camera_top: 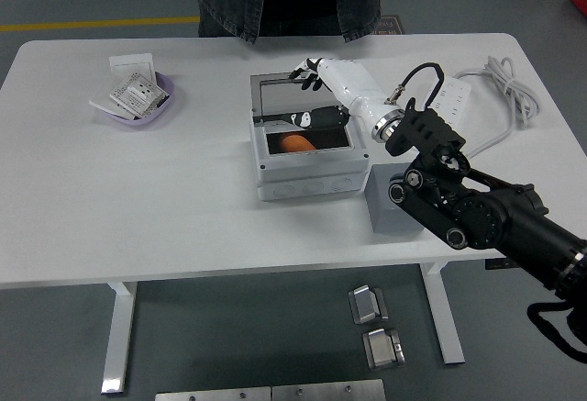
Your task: Pick up the cylinder from the cube,place it in the box,flap close box
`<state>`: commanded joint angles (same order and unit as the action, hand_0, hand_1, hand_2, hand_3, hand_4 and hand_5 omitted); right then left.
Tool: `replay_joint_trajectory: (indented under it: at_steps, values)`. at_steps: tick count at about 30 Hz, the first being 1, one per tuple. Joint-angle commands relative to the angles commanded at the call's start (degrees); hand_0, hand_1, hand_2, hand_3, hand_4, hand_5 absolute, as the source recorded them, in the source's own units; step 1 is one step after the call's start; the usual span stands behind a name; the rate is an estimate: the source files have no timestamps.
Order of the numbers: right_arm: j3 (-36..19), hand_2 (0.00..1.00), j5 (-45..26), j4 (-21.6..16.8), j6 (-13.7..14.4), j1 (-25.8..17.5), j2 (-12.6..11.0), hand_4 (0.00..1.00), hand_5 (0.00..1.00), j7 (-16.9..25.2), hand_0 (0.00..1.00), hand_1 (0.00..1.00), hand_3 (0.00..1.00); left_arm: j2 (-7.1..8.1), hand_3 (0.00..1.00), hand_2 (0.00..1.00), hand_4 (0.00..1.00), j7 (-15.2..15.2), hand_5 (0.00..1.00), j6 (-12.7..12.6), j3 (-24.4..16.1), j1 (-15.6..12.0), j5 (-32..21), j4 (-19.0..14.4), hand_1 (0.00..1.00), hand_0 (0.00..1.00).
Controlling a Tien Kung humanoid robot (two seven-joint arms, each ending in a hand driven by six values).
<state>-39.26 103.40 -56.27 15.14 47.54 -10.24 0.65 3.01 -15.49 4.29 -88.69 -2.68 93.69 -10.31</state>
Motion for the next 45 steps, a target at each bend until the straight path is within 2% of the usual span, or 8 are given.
replay_joint_trajectory:
  at_steps: [3, 7, 14, 22, 28, 35, 42, 45]
  values:
    - [-0.9, 0.604, -0.3, -0.2, -0.4, 2.0, -0.1, 0.925, 0.444, -0.3, 0.635, 0.516, 0.727, 0.01, 0.652, 0.588, 0.626, 0.0, 0.409, 0.0, 0.0, 0.0, 0.0, 0.0, 0.683, 0.678]
    - [-1.1, 0.610, -1.1, 2.3, -0.6, 4.5, 0.7, 0.923, 0.454, -0.1, 0.623, 0.512, 0.729, 0.12, 0.650, 0.588, 0.624, -0.1, 0.408, 0.1, -0.1, 0.1, 0.1, 0.0, 0.682, 0.678]
    - [1.4, 0.612, -3.4, 11.9, -0.5, 9.4, 5.5, 0.922, 0.458, 1.7, 0.618, 0.511, 0.726, 0.50, 0.650, 0.587, 0.623, -0.3, 0.408, 0.2, -0.3, 0.5, 0.7, 0.0, 0.682, 0.678]
    - [4.4, 0.615, -6.0, 23.0, -0.8, 12.7, 9.9, 0.917, 0.464, 3.2, 0.621, 0.511, 0.727, 1.00, 0.649, 0.587, 0.622, -0.4, 0.408, 0.3, -0.7, 0.8, 1.4, 0.0, 0.682, 0.678]
    - [6.3, 0.615, -8.0, 29.4, -0.5, 12.9, 10.2, 0.915, 0.468, 4.2, 0.629, 0.510, 0.728, 1.14, 0.649, 0.587, 0.622, -0.3, 0.408, 0.4, -0.8, 1.1, 1.6, 0.0, 0.682, 0.677]
    - [8.0, 0.618, -9.1, 30.2, 0.0, 11.8, 10.2, 0.911, 0.471, 4.7, 0.639, 0.511, 0.736, 1.10, 0.648, 0.586, 0.621, -0.3, 0.408, 0.4, -0.9, 1.3, 1.9, 0.0, 0.682, 0.677]
    - [9.7, 0.619, -9.9, 28.3, 0.3, 10.7, 10.2, 0.901, 0.470, 4.8, 0.647, 0.510, 0.736, 0.96, 0.648, 0.586, 0.621, -0.3, 0.409, 0.4, -0.9, 1.3, 1.8, 0.0, 0.682, 0.677]
    - [10.4, 0.619, -10.0, 26.3, 0.3, 10.2, 9.9, 0.901, 0.470, 4.6, 0.647, 0.510, 0.736, 0.87, 0.648, 0.586, 0.621, -0.3, 0.409, 0.3, -0.8, 1.2, 1.7, 0.0, 0.682, 0.677]
